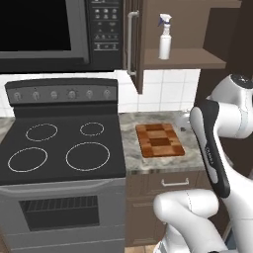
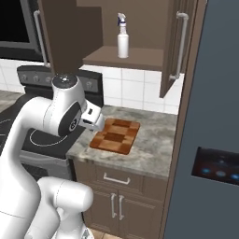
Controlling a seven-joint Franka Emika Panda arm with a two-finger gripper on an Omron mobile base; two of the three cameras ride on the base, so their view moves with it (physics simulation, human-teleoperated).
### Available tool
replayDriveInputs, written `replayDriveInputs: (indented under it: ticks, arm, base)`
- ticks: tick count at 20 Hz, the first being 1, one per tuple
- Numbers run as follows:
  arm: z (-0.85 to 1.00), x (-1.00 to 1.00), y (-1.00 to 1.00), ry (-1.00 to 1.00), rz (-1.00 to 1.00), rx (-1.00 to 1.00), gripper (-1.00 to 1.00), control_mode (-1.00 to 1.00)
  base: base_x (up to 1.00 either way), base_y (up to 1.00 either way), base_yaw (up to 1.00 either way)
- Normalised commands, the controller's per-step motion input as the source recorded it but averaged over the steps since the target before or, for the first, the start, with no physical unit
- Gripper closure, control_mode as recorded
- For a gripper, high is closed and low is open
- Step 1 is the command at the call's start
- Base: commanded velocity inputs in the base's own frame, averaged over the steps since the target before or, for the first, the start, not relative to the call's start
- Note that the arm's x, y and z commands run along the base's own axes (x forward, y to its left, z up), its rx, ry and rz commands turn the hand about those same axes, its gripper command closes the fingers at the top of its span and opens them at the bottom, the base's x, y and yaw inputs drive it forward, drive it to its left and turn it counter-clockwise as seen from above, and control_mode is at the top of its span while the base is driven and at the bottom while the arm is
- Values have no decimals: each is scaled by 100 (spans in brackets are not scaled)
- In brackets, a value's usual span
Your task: Move the cutting board and knife to the sink. Then move spray from the cabinet to the counter.
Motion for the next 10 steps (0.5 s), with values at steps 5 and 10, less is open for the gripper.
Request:
replayDriveInputs:
  ticks: [5, 10]
  arm:
    - [0, 0, 0, 0, 0, 0, -100, 100]
    - [0, 0, 0, 0, 0, 0, -100, 100]
  base:
    - [-5, -26, -5]
    - [0, -10, -17]
